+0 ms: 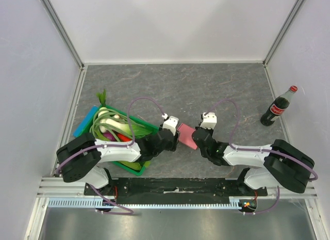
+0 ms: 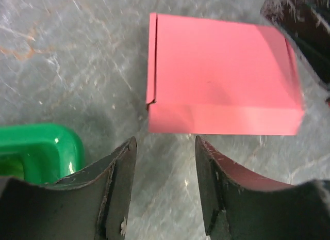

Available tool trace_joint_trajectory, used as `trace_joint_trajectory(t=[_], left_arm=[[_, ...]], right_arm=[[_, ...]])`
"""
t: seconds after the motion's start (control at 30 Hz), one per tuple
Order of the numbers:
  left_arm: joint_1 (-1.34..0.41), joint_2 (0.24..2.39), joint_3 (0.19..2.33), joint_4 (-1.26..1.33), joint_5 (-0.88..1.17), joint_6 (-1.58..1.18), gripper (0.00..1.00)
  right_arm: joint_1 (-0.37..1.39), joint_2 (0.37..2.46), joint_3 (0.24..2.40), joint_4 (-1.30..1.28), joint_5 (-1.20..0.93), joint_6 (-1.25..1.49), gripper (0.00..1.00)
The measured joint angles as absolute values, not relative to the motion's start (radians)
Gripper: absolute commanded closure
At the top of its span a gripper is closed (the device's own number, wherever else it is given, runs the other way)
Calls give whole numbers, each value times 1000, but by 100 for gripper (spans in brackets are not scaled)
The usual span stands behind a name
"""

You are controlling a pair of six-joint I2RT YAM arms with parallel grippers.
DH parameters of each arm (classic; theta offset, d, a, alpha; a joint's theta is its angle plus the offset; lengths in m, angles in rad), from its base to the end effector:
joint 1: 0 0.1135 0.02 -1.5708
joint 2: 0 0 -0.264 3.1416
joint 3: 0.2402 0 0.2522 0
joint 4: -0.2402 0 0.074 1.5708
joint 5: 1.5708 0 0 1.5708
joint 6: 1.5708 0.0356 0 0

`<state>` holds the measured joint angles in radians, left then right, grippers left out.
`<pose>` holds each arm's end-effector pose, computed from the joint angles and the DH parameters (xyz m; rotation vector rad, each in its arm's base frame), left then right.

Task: Fold the paper box

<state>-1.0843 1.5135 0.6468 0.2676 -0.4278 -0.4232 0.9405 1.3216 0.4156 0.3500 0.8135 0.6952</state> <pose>0.1519 -0.2557 0.1692 0.4594 2.0900 -0.4316 0.1605 0.1761 0.1616 0.2185 1.9353 0.2104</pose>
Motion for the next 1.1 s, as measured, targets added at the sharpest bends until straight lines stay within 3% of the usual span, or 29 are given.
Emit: trace_joint_trajectory(t=[0.17, 0.23, 0.27, 0.37, 0.4, 0.5, 0.63, 0.67, 0.83, 1.1], left_arm=[[-1072, 1482, 633, 192, -311, -426, 45], [-1069, 1494, 650, 190, -278, -426, 44], [-1069, 1496, 652, 192, -260, -426, 44], [-1069, 1485, 643, 191, -229, -426, 48], [-1069, 1464, 629, 188, -224, -426, 51], [-1066, 1332, 561, 151, -203, -453, 61], [-1057, 1219, 545, 130, -133, -529, 89], [-1055, 1223, 555, 125, -118, -544, 91], [-1051, 1360, 680, 32, -78, -588, 94], [-1050, 1543, 767, -67, -116, -597, 98]], right_arm=[[939, 1357, 405, 336, 804, 677, 96], [926, 1362, 448, 262, 777, 667, 81], [916, 1363, 477, 231, 758, 663, 63], [862, 1338, 570, 151, 657, 632, 42], [842, 1320, 585, 133, 611, 624, 37], [691, 1263, 617, 74, 381, 594, 33], [508, 1306, 669, -13, 103, 559, 41], [487, 1341, 699, -45, 48, 546, 46], [473, 1521, 871, -200, -84, 482, 73], [488, 1698, 991, -285, -60, 385, 86]])
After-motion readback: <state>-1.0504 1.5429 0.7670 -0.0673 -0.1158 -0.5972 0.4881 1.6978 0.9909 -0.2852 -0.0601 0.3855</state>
